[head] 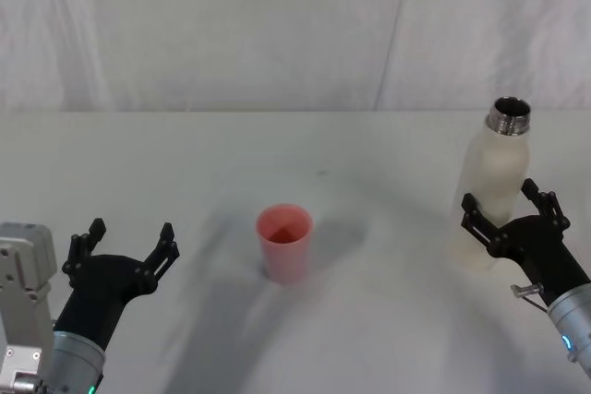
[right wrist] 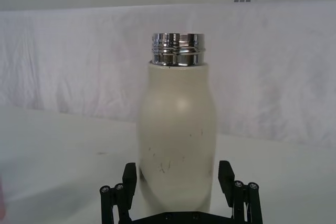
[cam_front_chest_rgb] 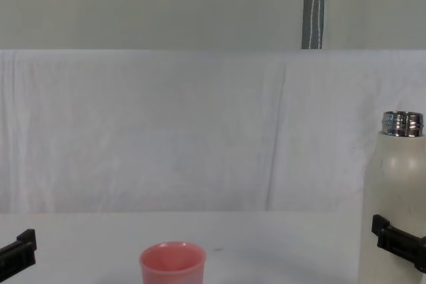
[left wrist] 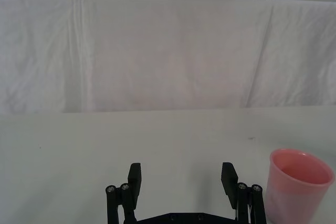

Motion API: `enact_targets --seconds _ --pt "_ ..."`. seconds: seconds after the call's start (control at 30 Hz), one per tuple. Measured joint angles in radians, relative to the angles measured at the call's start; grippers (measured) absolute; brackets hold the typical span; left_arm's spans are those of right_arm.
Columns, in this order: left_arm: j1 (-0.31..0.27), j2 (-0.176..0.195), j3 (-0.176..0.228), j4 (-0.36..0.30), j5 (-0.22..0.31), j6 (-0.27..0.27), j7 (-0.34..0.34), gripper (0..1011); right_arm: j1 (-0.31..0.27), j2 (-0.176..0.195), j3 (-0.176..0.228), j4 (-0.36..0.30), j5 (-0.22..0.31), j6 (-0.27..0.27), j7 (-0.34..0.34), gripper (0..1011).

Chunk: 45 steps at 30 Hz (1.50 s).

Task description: Grasp the thermos with one hand and pour water into the cup lid.

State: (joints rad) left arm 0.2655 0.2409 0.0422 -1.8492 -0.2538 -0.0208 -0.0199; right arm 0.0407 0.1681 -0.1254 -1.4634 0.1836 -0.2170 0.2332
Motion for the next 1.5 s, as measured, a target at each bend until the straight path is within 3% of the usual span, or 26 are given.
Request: enact_targets --seconds 0.63,1.13,1.5 --pt "0.000 0.000 0.000 0.000 0.000 0.000 0.000 1001 -0.050 0.007 0.000 -0.058 0.005 0.011 -0.003 1003" --pt "0.000 0.000 0.000 0.000 0.000 0.000 0.000 1001 -0.127 0.013 0.006 -0.137 -0.001 0.024 -0.017 1003" --pt "0.000 0.000 0.000 0.000 0.000 0.000 0.000 1001 -0.178 0.002 -0.014 -0.165 -0.015 0.012 -0.023 1003"
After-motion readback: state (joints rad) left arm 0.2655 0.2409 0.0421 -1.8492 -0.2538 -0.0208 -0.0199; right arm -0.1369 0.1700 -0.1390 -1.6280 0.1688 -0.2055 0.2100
